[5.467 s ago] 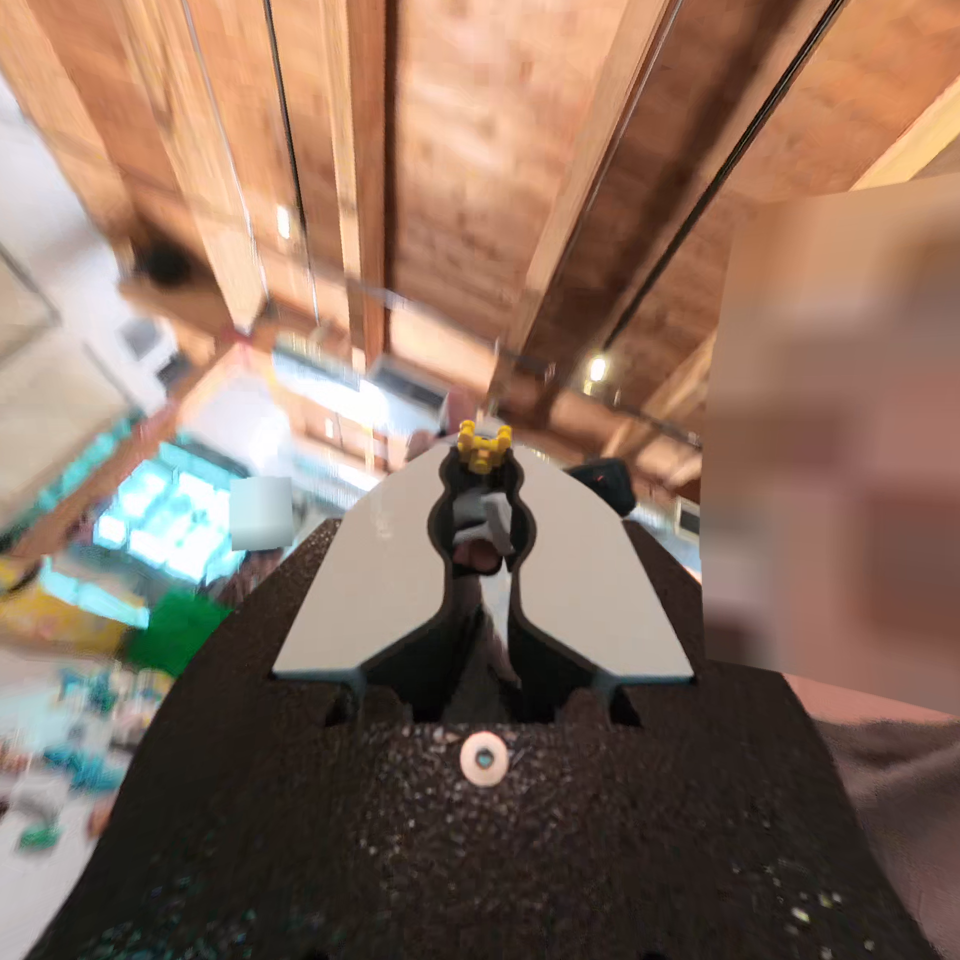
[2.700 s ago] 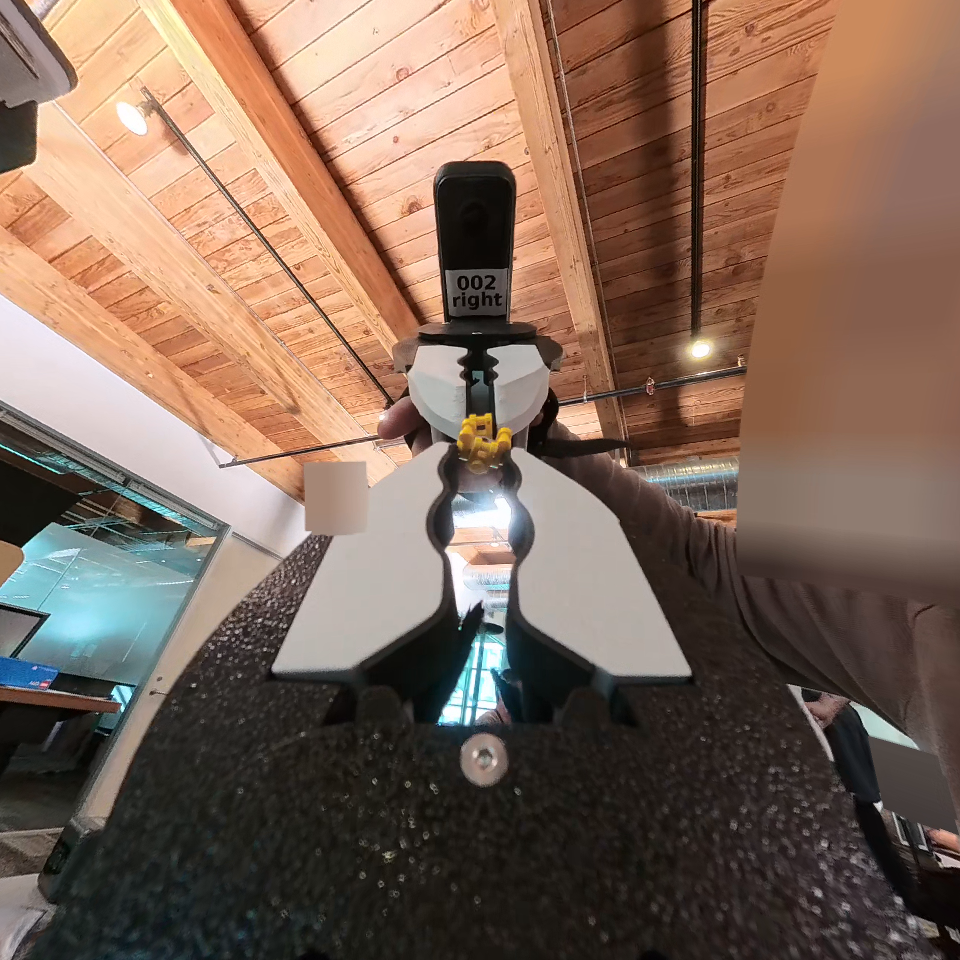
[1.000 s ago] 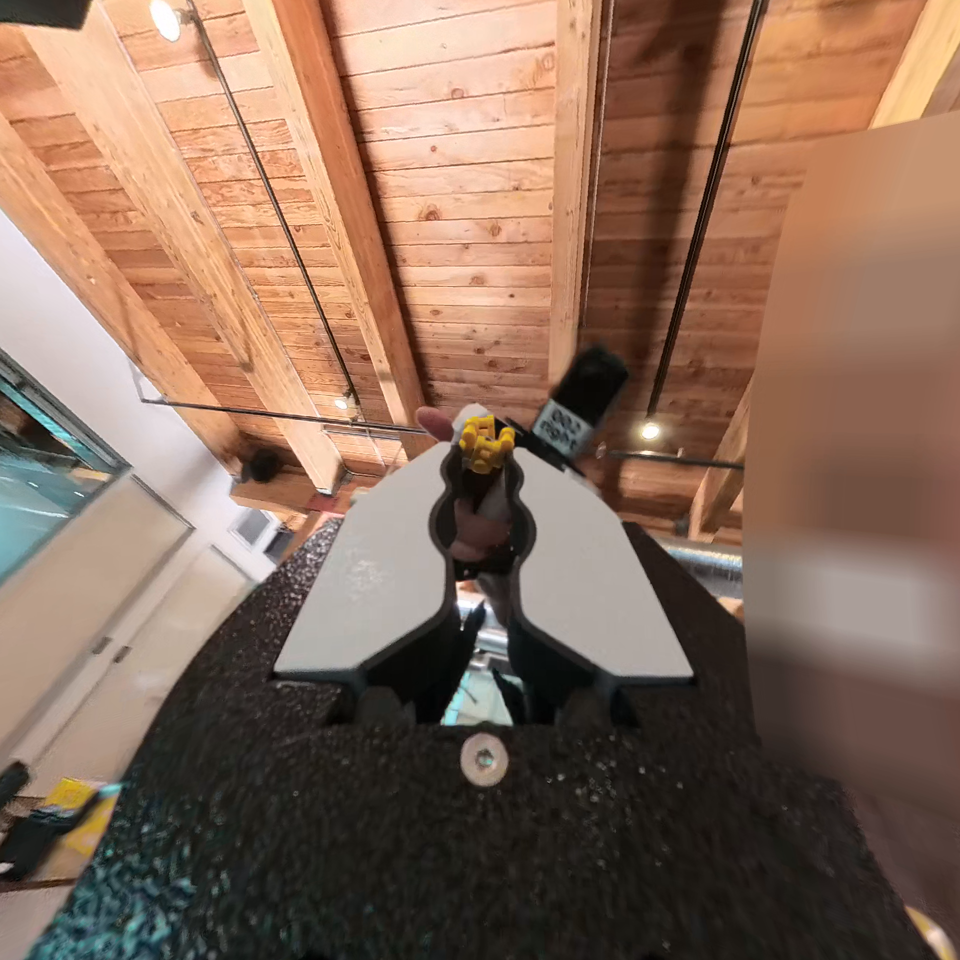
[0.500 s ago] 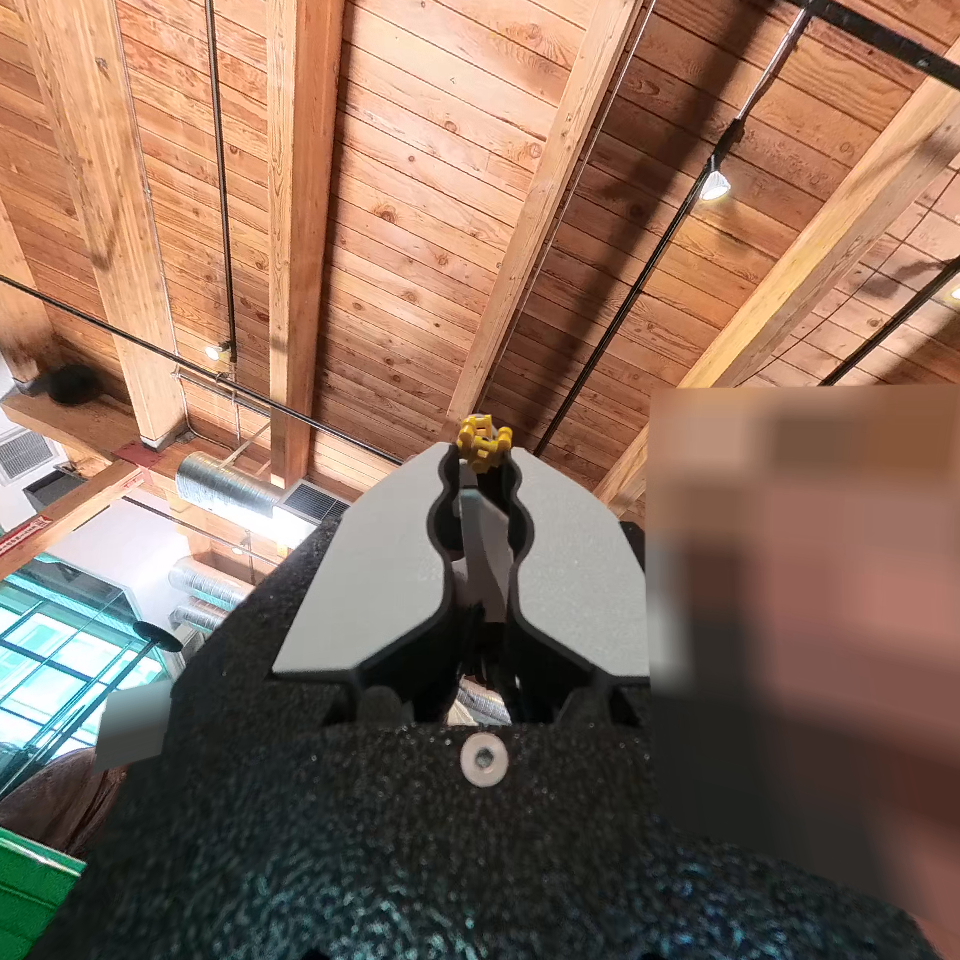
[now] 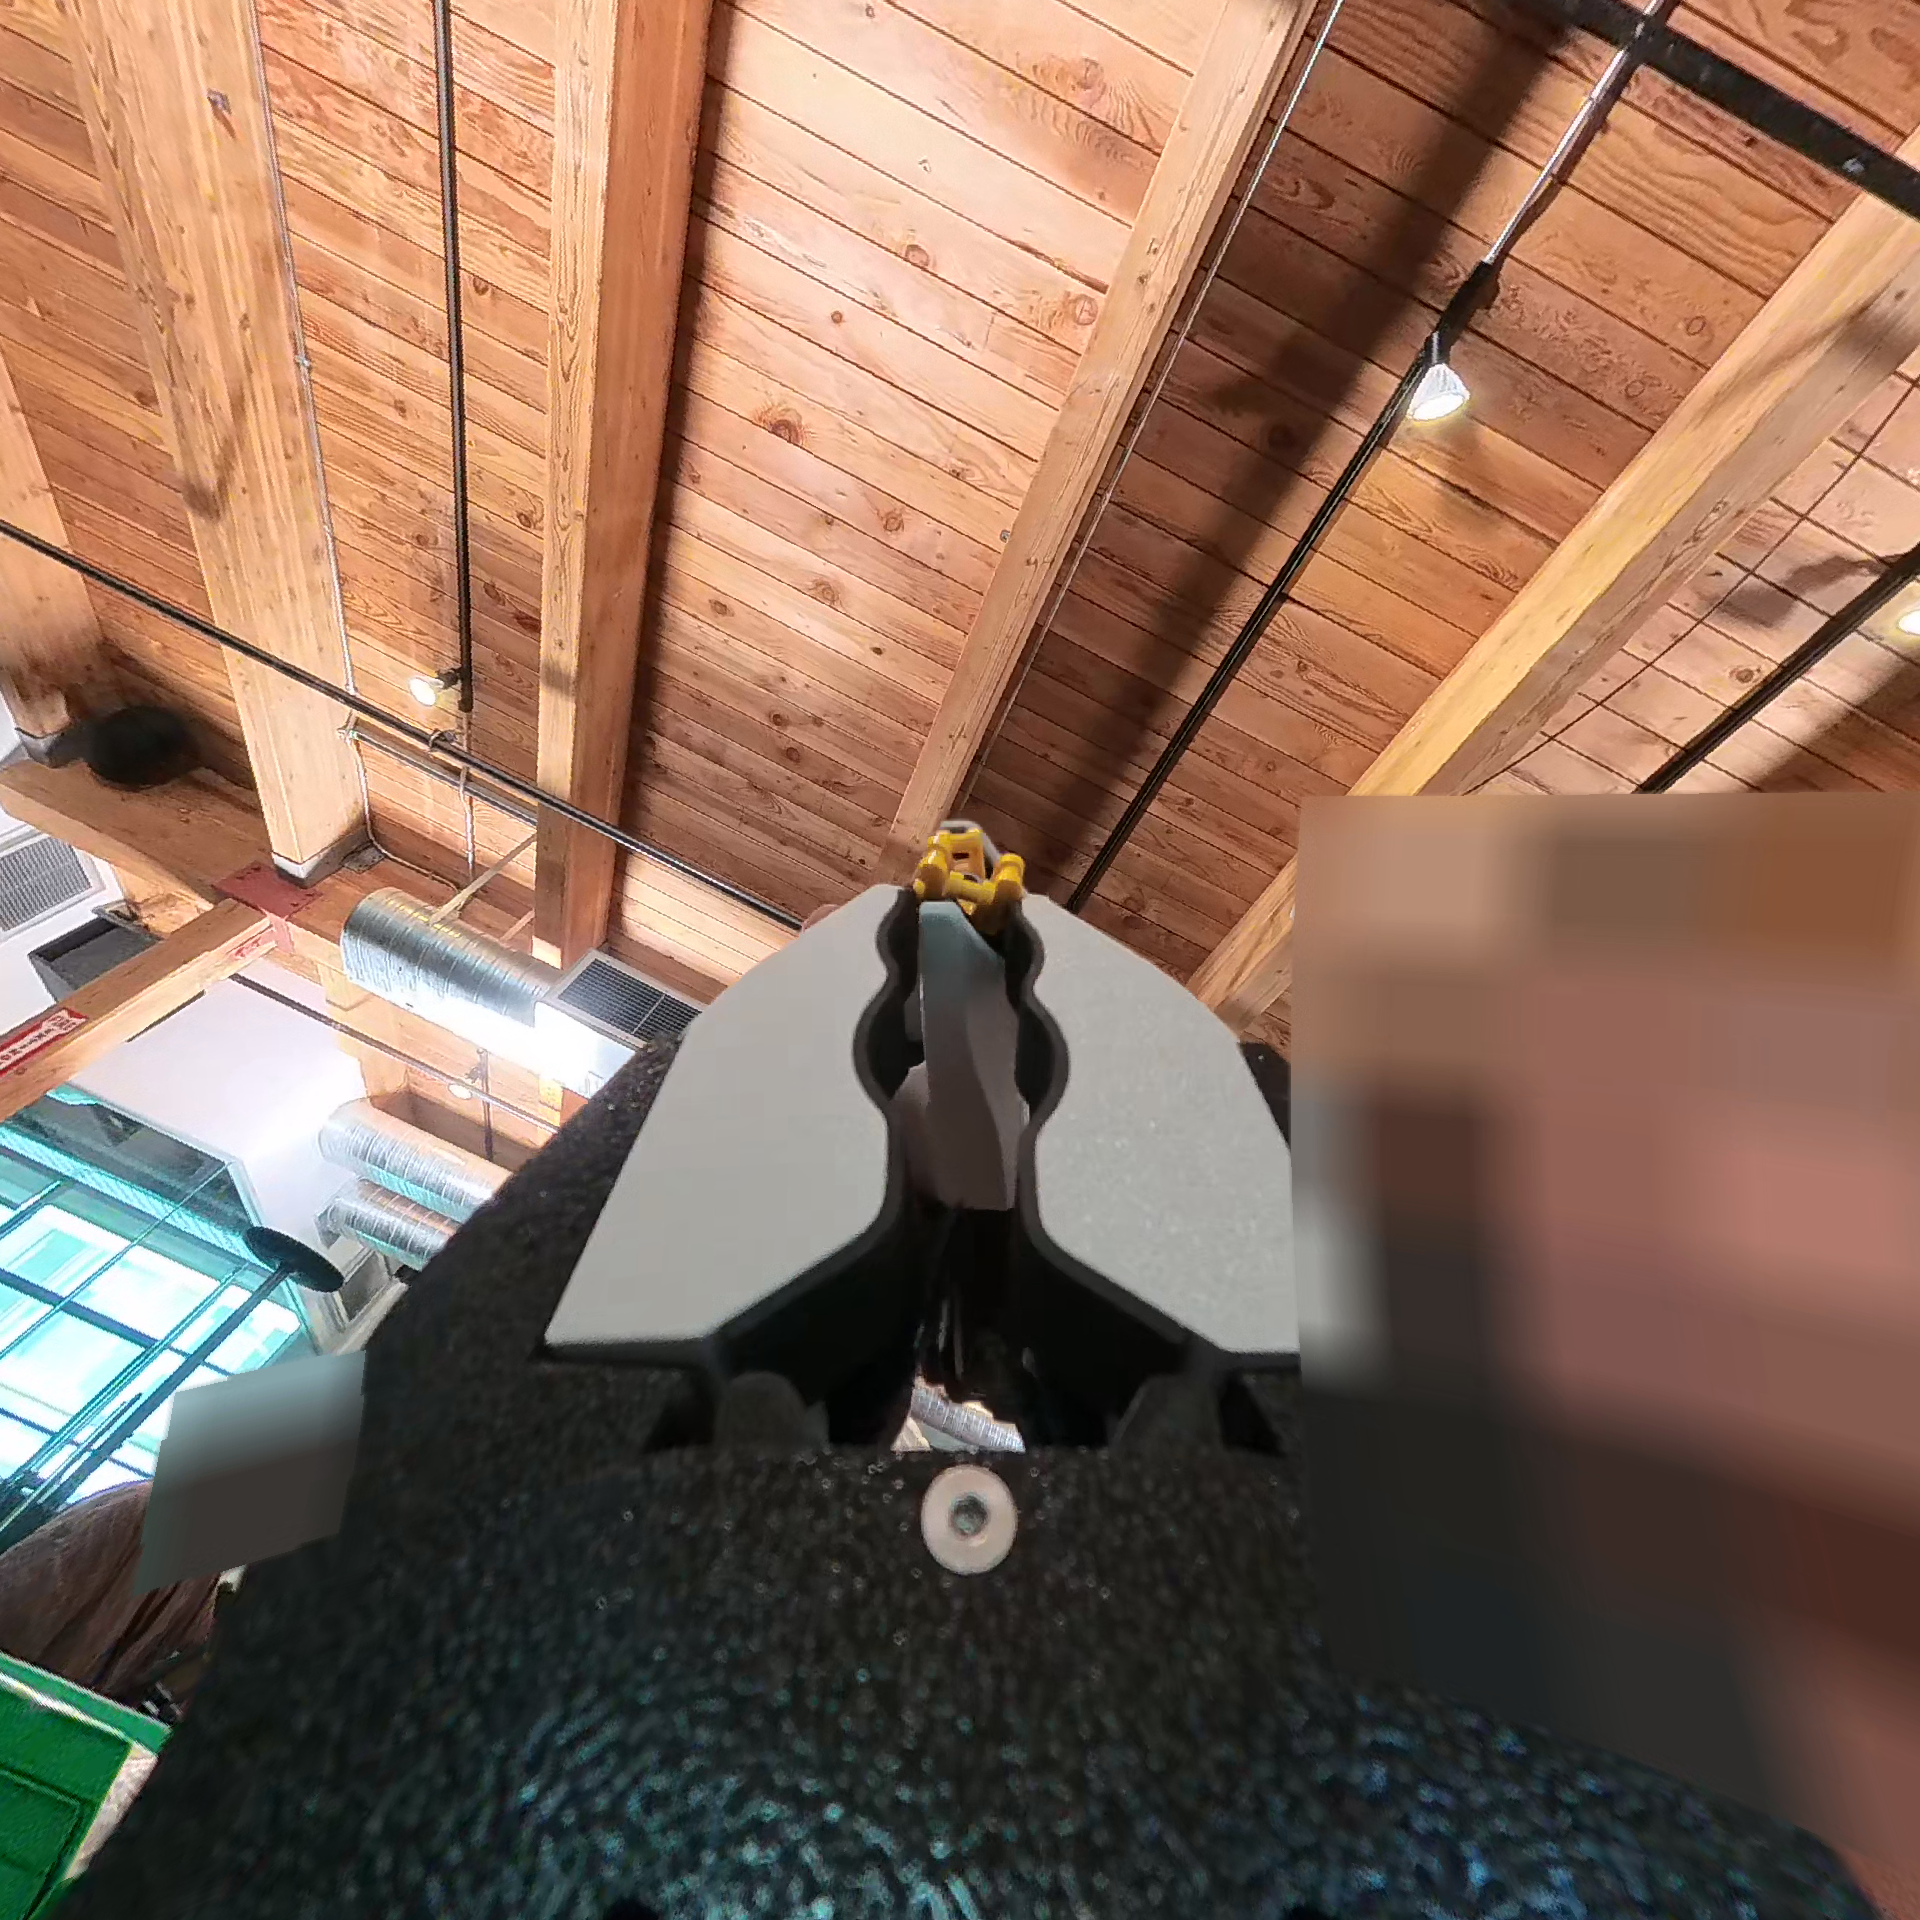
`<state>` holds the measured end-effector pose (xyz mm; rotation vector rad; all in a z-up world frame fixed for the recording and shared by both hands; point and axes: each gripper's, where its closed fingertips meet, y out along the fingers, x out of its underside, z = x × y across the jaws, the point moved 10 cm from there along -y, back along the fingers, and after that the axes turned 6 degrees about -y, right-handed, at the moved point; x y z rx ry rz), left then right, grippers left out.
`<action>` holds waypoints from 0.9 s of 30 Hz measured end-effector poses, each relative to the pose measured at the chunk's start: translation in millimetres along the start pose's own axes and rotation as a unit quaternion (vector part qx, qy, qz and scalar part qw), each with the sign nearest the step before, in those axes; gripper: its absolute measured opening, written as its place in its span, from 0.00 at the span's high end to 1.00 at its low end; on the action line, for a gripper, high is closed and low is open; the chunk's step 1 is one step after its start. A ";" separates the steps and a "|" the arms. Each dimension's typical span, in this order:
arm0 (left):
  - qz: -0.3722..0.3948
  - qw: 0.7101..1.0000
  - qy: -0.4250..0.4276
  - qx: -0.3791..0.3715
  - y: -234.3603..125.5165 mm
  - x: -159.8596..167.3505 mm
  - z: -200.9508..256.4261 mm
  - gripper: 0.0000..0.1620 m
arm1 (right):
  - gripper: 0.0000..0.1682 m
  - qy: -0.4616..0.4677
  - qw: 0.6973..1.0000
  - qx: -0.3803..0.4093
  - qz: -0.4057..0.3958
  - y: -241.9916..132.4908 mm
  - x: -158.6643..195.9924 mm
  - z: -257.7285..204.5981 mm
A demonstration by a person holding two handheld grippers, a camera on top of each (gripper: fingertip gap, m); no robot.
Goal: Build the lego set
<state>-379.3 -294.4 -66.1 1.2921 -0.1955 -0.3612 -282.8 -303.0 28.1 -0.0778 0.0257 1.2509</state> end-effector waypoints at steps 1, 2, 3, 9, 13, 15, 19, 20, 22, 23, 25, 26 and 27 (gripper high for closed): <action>0.001 1.000 0.001 -0.004 -0.4 -0.3 -0.5 0.90 | 0.89 -0.007 1.000 0.004 -0.002 0.2 0.5 -1.0; 0.003 1.000 0.000 -0.010 -1.1 -0.3 -1.4 0.90 | 0.89 -0.012 1.000 0.004 -0.007 0.5 1.0 -1.8; 0.005 1.000 -0.003 -0.011 -1.6 -0.2 -2.2 0.90 | 0.90 -0.011 1.000 0.001 -0.010 0.7 1.6 -2.1; 0.000 1.000 -0.004 -0.020 -1.7 0.3 -4.0 0.90 | 0.90 -0.011 1.000 -0.010 -0.008 -0.7 4.9 -1.0; -0.003 1.000 -0.010 -0.025 -2.5 0.5 -6.0 0.91 | 0.91 -0.011 1.000 -0.018 -0.009 -1.8 7.4 -0.2; -0.002 1.000 -0.013 -0.027 -3.4 -0.2 -7.4 0.91 | 0.91 -0.005 1.000 -0.017 -0.010 -1.0 8.6 -1.3; -0.016 0.999 0.005 -0.039 -4.6 -3.4 -9.1 0.91 | 0.90 0.044 0.999 -0.004 0.002 -1.1 13.5 -5.6; -0.021 0.999 0.012 -0.046 -5.7 -5.7 -10.2 0.91 | 0.80 0.050 0.999 -0.008 -0.001 -2.4 15.9 -6.8; -0.022 0.998 0.028 -0.053 -9.9 -14.0 -11.2 0.91 | 0.70 0.090 0.996 0.006 -0.012 -9.3 22.7 -6.0; -0.029 0.996 0.050 -0.065 -12.0 -19.5 -10.8 0.90 | 0.70 0.123 0.992 0.018 -0.016 -15.2 27.5 -5.7; -0.062 0.984 0.129 -0.109 -16.1 -31.2 -8.8 0.90 | 0.70 0.219 0.975 0.038 -0.014 -29.1 36.0 -10.8; -0.079 0.973 0.171 -0.132 -18.0 -37.0 -6.9 0.90 | 0.70 0.274 0.961 0.044 -0.011 -35.7 38.8 -17.1; -0.097 0.960 0.212 -0.157 -19.8 -42.5 -4.9 0.90 | 0.71 0.327 0.944 0.047 -0.009 -41.6 40.2 -25.6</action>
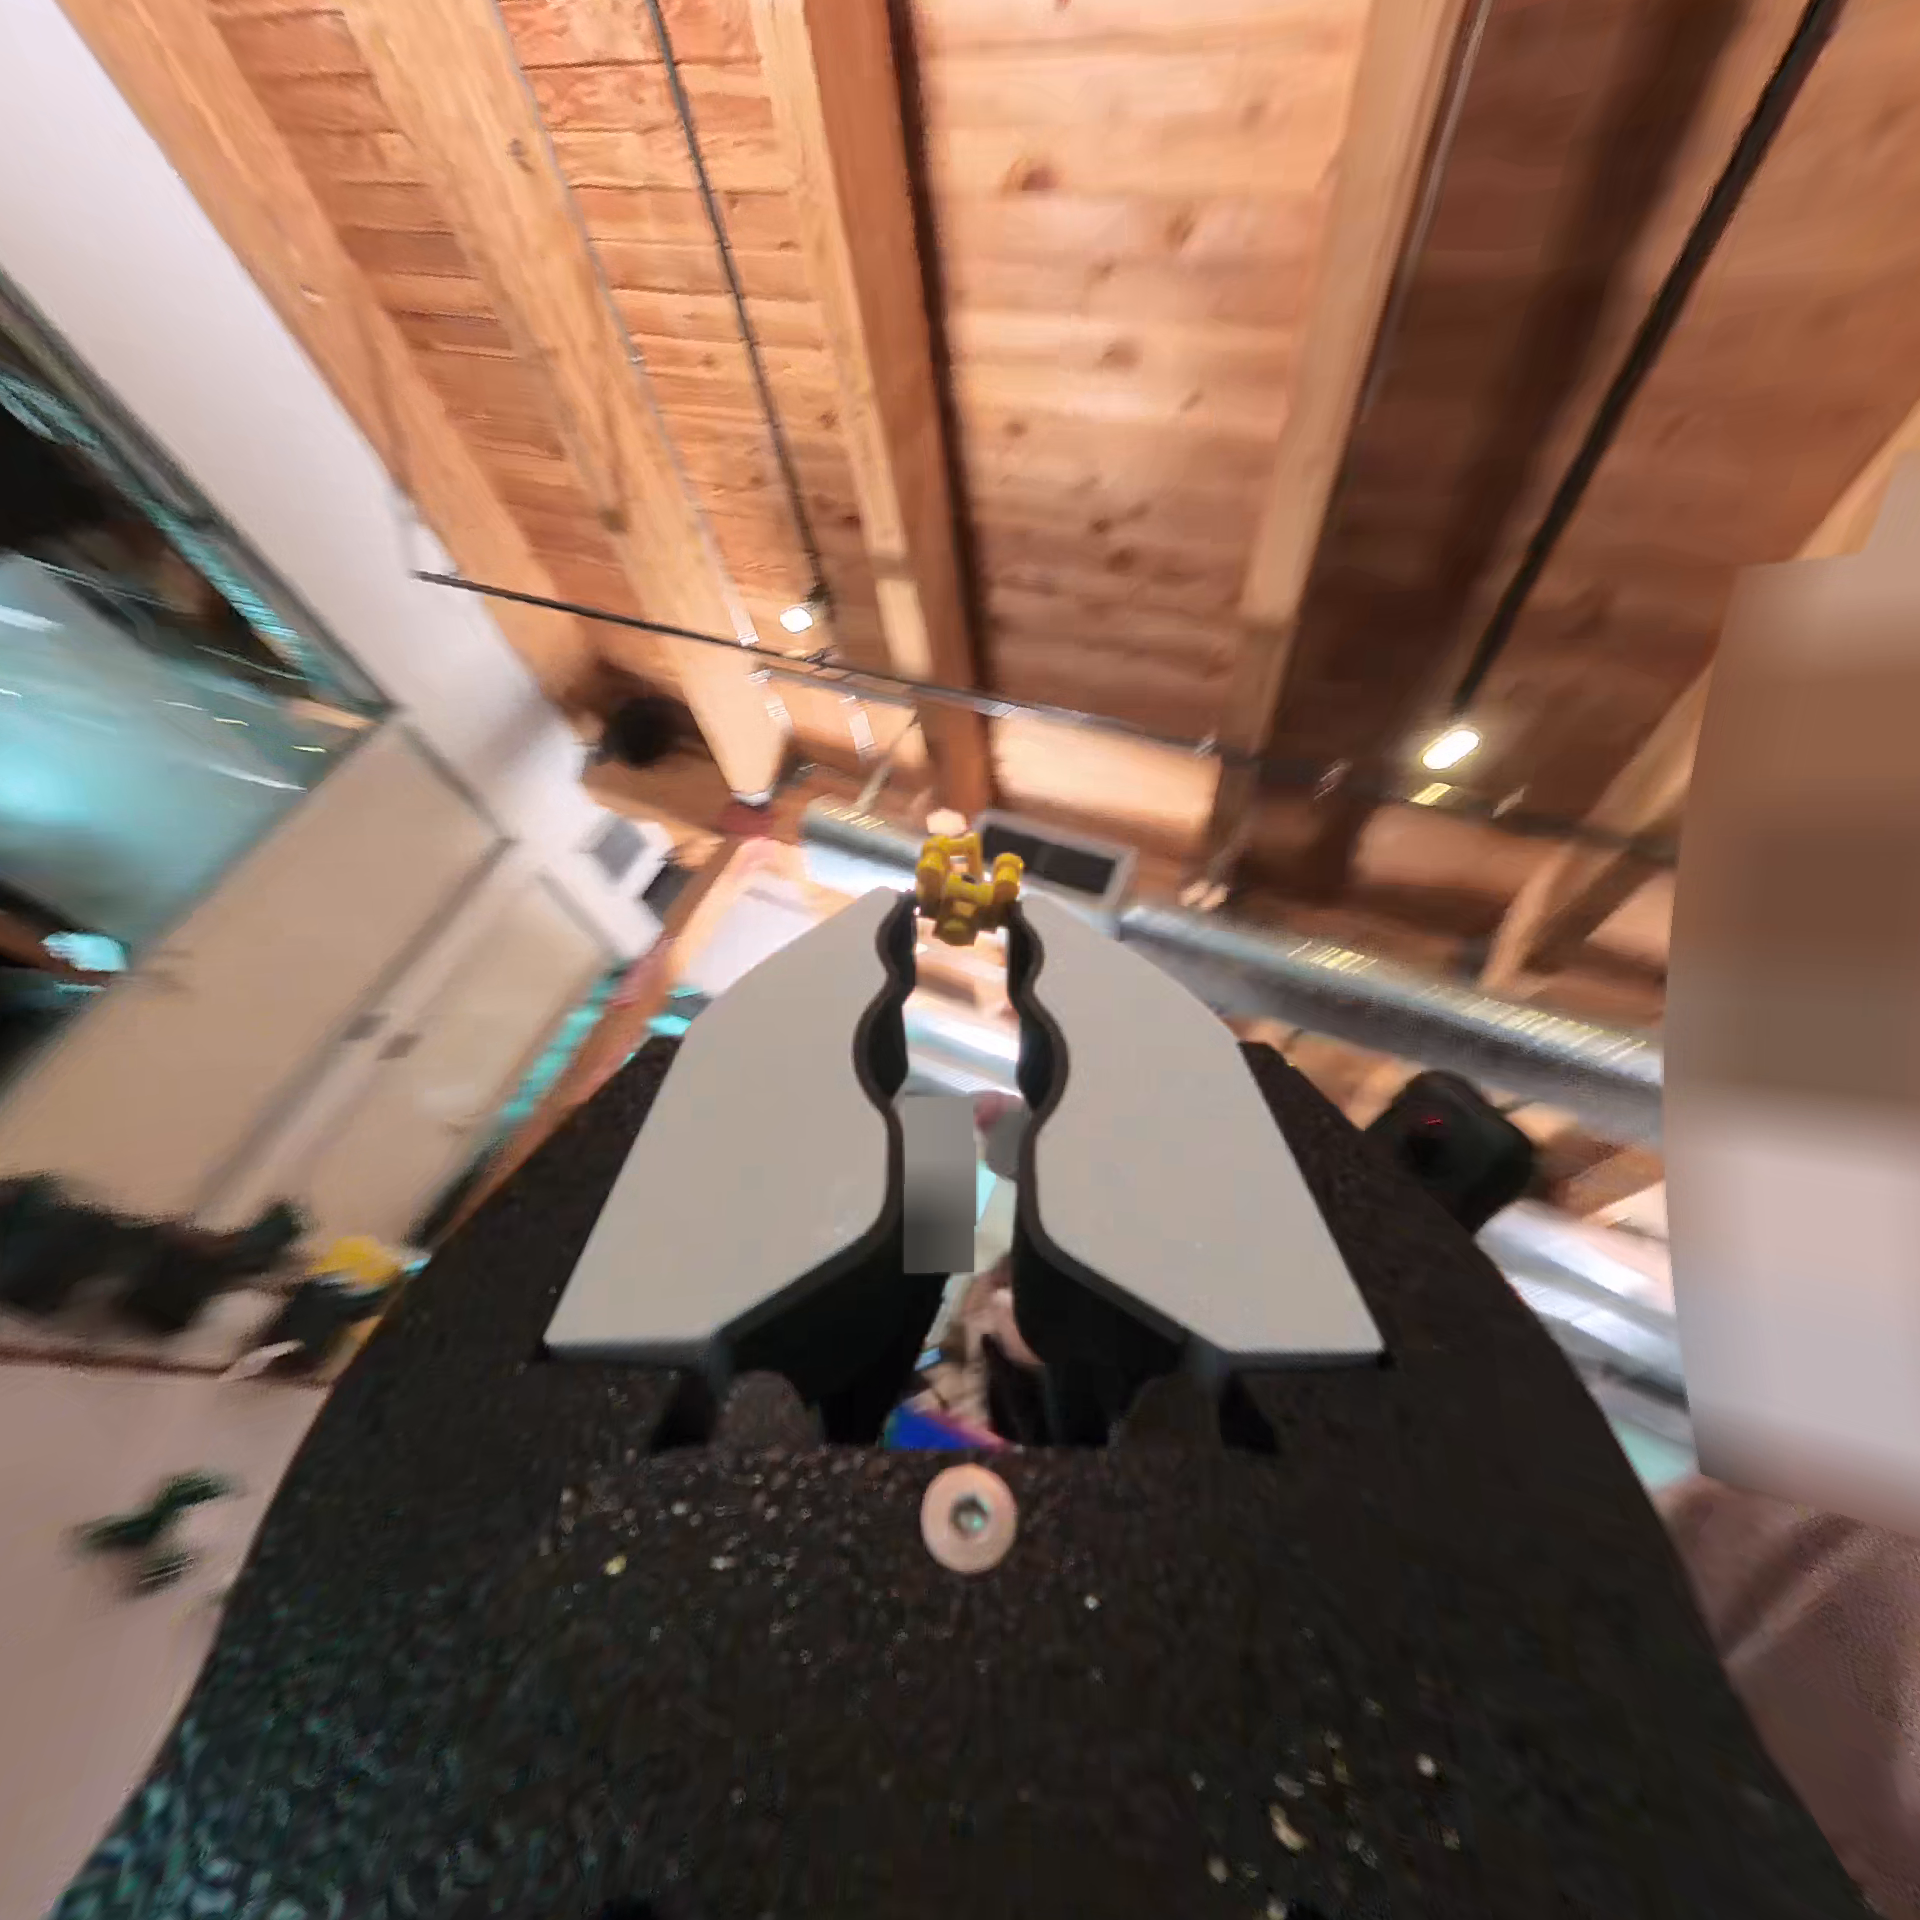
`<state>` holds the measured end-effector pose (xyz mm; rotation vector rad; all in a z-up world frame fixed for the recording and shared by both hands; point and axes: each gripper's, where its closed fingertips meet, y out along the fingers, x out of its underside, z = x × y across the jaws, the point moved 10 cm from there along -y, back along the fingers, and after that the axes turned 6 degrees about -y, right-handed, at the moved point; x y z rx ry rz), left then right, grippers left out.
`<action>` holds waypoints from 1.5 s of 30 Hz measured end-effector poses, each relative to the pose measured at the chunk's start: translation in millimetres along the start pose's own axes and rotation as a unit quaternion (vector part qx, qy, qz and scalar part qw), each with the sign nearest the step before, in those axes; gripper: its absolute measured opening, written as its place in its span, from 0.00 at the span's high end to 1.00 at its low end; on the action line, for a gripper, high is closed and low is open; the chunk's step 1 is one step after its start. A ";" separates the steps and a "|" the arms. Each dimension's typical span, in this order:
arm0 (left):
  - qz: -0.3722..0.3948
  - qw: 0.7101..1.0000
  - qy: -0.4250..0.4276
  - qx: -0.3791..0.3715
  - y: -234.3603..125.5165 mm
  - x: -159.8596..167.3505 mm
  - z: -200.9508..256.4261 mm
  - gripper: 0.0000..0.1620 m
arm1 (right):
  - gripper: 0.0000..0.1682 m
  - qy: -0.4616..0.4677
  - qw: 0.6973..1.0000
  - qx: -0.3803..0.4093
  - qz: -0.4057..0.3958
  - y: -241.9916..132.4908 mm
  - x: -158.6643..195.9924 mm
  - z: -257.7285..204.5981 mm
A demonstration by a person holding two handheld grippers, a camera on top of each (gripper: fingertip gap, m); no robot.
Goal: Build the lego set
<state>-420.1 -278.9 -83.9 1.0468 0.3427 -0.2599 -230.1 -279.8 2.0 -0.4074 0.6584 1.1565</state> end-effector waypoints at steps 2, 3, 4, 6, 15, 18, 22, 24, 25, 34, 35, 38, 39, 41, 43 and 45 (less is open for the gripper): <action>-0.039 0.993 0.088 -0.065 -6.0 -8.2 -3.3 0.90 | 0.75 0.103 0.995 0.004 0.008 -10.3 13.1 -16.9; -0.058 0.983 0.137 -0.109 -9.3 -11.0 -5.7 0.90 | 0.76 0.150 0.989 0.007 0.014 -12.9 20.0 -27.4; -0.075 0.967 0.186 -0.158 -12.9 -12.8 -8.5 0.90 | 0.79 0.192 0.981 0.011 0.022 -13.7 26.8 -38.2; -0.085 0.936 0.249 -0.234 -20.2 -16.6 -13.4 0.90 | 0.82 0.258 0.965 0.018 0.041 -10.8 40.8 -58.2; -0.173 0.792 0.449 -0.377 -48.1 -20.1 -37.0 0.90 | 0.89 0.280 0.953 0.078 0.088 17.7 85.6 -121.3; -0.173 0.794 0.439 -0.383 -50.3 -17.3 -42.7 0.90 | 0.91 0.271 0.953 0.069 0.114 11.5 85.9 -126.4; -0.178 0.791 0.432 -0.395 -54.7 -11.3 -52.8 0.90 | 0.91 0.273 0.957 0.053 0.088 18.1 91.8 -134.2; -0.181 0.794 0.423 -0.396 -56.0 -9.0 -55.9 0.90 | 0.92 0.266 0.960 0.042 0.079 21.4 92.1 -137.0; -0.181 0.798 0.418 -0.394 -56.2 -8.0 -56.7 0.90 | 0.92 0.266 0.960 0.042 0.081 21.7 92.1 -137.1; -0.187 0.812 0.393 -0.387 -57.0 2.1 -62.5 0.90 | 0.93 0.259 0.961 0.045 0.088 21.0 90.8 -138.6; -0.190 0.814 0.392 -0.385 -56.5 4.5 -63.2 0.90 | 0.93 0.253 0.962 0.045 0.090 20.6 89.9 -139.4; -0.204 0.814 0.388 -0.382 -54.5 11.6 -65.7 0.90 | 0.93 0.234 0.966 0.048 0.097 19.5 87.6 -141.6; -0.207 0.813 0.389 -0.380 -53.6 13.2 -65.6 0.90 | 0.93 0.229 0.967 0.048 0.098 19.4 87.2 -142.1; -0.209 0.811 0.394 -0.377 -52.5 15.7 -65.0 0.90 | 0.94 0.224 0.968 0.048 0.097 19.6 87.5 -142.8; -0.210 0.811 0.395 -0.376 -52.0 17.2 -64.6 0.90 | 0.94 0.224 0.968 0.053 0.097 19.4 88.7 -142.3; -0.208 0.814 0.393 -0.374 -51.5 18.4 -64.5 0.90 | 0.94 0.232 0.966 0.056 0.099 19.2 89.9 -141.0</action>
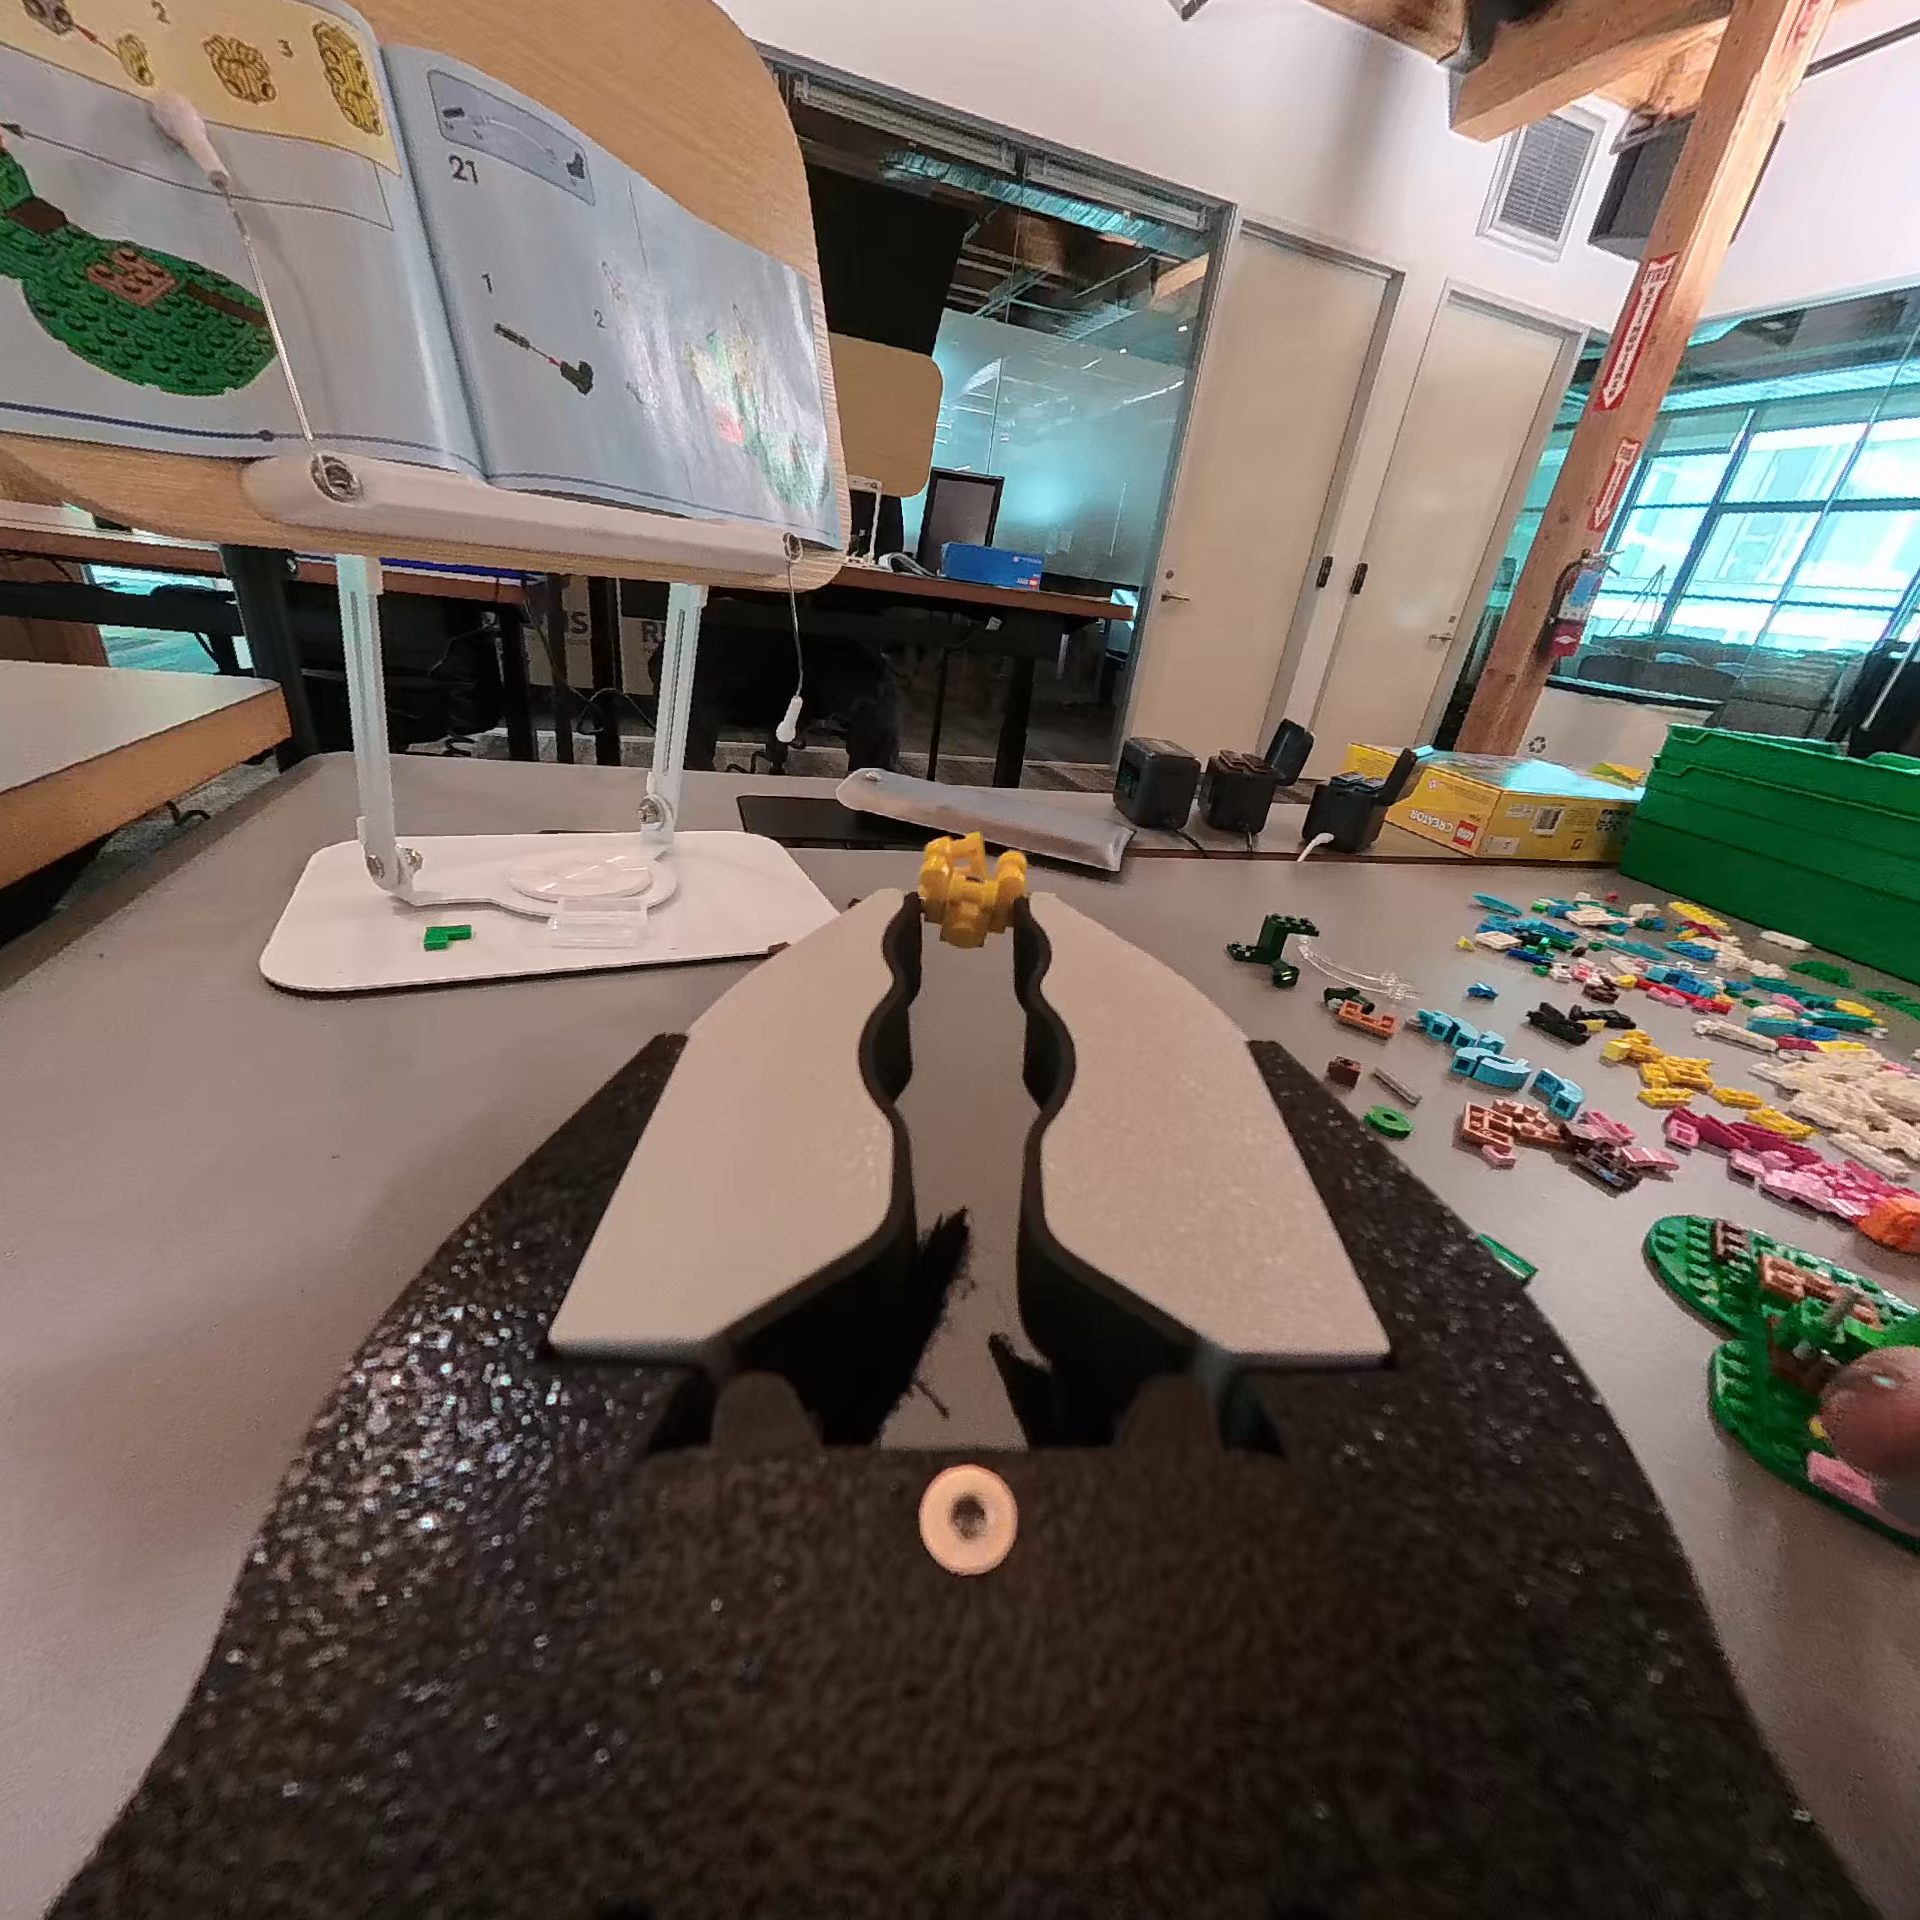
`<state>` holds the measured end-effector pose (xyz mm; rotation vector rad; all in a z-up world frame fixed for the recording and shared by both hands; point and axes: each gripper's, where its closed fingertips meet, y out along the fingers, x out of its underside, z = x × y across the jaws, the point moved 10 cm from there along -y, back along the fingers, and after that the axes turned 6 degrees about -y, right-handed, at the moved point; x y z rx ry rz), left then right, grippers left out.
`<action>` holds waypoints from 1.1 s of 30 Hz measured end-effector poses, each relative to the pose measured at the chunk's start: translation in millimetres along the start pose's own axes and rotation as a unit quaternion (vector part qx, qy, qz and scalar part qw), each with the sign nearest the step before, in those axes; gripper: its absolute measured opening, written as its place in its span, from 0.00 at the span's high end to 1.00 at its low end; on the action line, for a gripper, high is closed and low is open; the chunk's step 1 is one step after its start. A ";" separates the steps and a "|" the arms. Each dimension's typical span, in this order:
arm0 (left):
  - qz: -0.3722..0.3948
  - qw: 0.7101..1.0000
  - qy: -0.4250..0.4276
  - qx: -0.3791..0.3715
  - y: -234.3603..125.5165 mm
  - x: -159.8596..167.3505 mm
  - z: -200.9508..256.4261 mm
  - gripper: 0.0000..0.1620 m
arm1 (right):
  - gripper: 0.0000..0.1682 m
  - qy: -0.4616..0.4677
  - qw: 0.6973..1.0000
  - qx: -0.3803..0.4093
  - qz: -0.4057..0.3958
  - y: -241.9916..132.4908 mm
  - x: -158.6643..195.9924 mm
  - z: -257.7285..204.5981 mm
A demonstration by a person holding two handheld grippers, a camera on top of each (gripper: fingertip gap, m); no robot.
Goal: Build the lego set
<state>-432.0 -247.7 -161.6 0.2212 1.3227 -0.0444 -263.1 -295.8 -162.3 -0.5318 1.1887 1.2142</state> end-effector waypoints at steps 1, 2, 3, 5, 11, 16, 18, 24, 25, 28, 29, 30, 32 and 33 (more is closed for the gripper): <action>0.000 1.000 -0.001 0.002 0.2 0.2 0.7 0.90 | 0.94 0.004 1.000 0.002 0.000 0.0 0.3 0.7; -0.001 1.000 0.000 0.003 0.3 0.4 1.5 0.90 | 0.95 0.007 1.000 0.003 0.001 -0.1 0.4 1.4; -0.001 1.000 0.002 0.003 0.5 0.5 2.2 0.90 | 0.95 0.009 1.000 0.004 0.001 -0.1 0.5 1.8; 0.000 1.000 0.005 0.006 1.0 0.7 3.8 0.90 | 0.95 0.009 1.000 0.004 0.002 0.1 0.7 2.0; 0.011 1.000 0.015 0.010 1.0 0.1 8.3 0.90 | 0.95 -0.004 1.000 -0.002 0.003 1.4 0.5 -0.7; 0.018 1.000 0.017 0.012 0.6 -0.4 9.7 0.90 | 0.96 -0.005 1.000 -0.003 0.004 1.7 0.6 -0.8; 0.020 1.000 0.015 0.013 0.5 -0.5 9.6 0.90 | 0.96 -0.004 1.000 -0.003 0.005 1.5 0.7 -0.5; 0.022 1.000 0.006 0.017 0.6 -0.5 9.2 0.90 | 0.96 -0.006 1.000 -0.002 0.004 3.6 1.2 -0.6; 0.022 1.000 0.006 0.017 0.8 -0.4 9.4 0.90 | 0.96 -0.008 1.000 -0.003 0.004 4.1 1.3 -1.1; 0.021 1.000 0.009 0.018 1.1 0.0 10.5 0.90 | 0.96 -0.017 1.000 -0.007 0.005 4.6 1.1 -2.8; 0.020 1.000 0.008 0.020 1.3 0.2 10.9 0.90 | 0.96 -0.019 1.000 -0.008 0.005 4.6 1.0 -3.2; 0.020 1.000 0.007 0.022 1.7 0.4 11.5 0.90 | 0.96 -0.021 1.000 -0.008 0.005 4.9 1.0 -3.6; 0.018 0.999 0.007 0.025 2.3 0.8 13.0 0.90 | 0.96 -0.022 1.000 -0.008 0.005 5.9 1.3 -3.8; 0.017 0.999 0.008 0.027 2.6 1.1 13.7 0.90 | 0.96 -0.023 1.000 -0.008 0.005 6.5 1.4 -3.9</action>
